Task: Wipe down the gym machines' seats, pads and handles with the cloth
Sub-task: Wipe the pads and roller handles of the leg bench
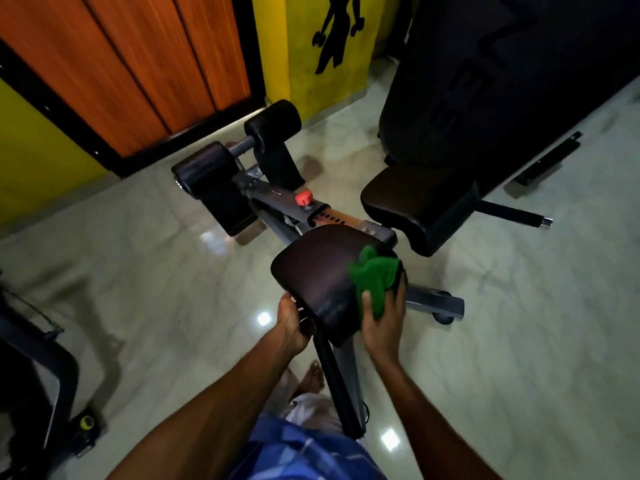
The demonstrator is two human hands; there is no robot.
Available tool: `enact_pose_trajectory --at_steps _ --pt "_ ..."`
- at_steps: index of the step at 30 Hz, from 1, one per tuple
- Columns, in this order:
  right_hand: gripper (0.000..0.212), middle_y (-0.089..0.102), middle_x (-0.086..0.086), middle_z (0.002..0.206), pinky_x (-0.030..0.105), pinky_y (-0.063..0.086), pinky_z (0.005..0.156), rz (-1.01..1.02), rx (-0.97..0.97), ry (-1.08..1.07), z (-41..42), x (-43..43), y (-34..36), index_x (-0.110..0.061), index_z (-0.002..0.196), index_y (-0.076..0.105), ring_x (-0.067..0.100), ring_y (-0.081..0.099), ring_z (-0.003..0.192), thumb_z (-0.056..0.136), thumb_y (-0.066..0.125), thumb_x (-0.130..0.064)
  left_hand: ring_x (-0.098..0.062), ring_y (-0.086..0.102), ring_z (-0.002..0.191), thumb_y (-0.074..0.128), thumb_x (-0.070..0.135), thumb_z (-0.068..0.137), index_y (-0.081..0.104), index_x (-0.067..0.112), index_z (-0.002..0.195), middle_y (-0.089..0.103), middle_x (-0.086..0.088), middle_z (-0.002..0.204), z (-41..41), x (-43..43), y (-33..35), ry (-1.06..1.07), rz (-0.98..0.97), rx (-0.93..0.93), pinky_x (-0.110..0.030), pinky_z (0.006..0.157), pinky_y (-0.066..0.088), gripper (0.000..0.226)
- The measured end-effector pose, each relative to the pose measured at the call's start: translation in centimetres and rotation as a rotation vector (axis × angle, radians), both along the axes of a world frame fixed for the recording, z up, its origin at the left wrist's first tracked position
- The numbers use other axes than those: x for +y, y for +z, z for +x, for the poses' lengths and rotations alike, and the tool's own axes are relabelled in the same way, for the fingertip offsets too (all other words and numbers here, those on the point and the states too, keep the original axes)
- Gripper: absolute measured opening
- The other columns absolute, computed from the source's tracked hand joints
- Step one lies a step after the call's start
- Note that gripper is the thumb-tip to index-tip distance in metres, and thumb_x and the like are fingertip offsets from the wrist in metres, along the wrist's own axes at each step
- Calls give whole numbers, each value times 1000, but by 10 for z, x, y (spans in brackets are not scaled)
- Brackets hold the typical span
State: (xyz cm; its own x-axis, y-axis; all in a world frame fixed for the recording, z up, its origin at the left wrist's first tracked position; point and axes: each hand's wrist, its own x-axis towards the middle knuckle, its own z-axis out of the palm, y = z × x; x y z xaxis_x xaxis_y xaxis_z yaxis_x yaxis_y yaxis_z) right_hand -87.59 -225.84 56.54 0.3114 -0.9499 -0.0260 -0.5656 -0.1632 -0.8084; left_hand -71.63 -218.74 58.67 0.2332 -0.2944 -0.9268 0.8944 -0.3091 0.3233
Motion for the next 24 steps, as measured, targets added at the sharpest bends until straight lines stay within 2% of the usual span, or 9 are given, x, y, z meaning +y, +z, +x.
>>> enact_pose_trajectory --at_steps 4,7,10,12,14,16,17,20,24 --pt "95 46 16 152 44 37 116 147 -77 -264 16 -53 11 -10 151 45 34 43 140 90 33 -83 -23 54 73 35 53 98 58 15 95 61 -8 86 -5 6 7 -91 5 -22 -32 63 45 45" --pt "84 38 18 159 46 31 121 107 -60 -268 19 -34 6 -8 151 46 34 35 148 95 38 -70 -23 52 76 36 55 98 59 14 94 59 -9 86 -8 13 5 -93 -11 -14 -34 68 46 47" --pt "63 20 11 169 51 20 125 -5 -22 -94 14 21 -5 -18 153 44 28 15 157 101 47 -53 -18 43 63 33 53 100 52 16 77 47 -4 70 -12 19 4 -43 -42 24 -30 64 41 48" --pt "59 10 5 172 48 15 126 -52 10 63 5 54 -9 -24 155 40 25 6 158 102 51 -47 -17 40 59 32 52 101 54 14 77 46 -3 68 -14 22 0 -22 -36 32 -29 61 40 49" --pt "58 7 4 172 45 13 126 -123 74 214 -6 72 -8 -29 155 37 26 5 159 101 54 -44 -19 46 63 35 53 99 59 13 82 52 -4 73 -14 26 -6 55 -48 78 -31 67 45 50" --pt "58 11 6 171 47 13 126 -207 140 317 -9 72 -5 -32 152 38 29 8 158 99 56 -45 -22 59 76 40 54 97 66 10 93 65 -8 88 -14 31 -13 127 -72 128 -36 85 50 51" --pt "57 16 8 170 48 12 125 -256 164 370 -9 67 -1 -31 149 42 31 11 157 96 58 -45 -24 63 81 41 53 97 67 9 99 69 -10 92 -14 33 -15 159 -88 142 -36 87 51 50" --pt "53 33 11 164 56 14 124 -473 280 592 -2 43 14 -32 136 58 35 26 153 86 67 -46 -26 65 78 48 45 95 65 9 106 70 -13 88 -17 40 -9 266 -161 202 -31 67 56 41" --pt "56 47 11 153 59 21 120 -535 571 914 33 6 45 -38 126 62 37 39 143 73 68 -54 -27 66 74 40 39 94 68 9 108 73 -15 88 -22 46 -6 414 -235 253 -27 57 57 43"
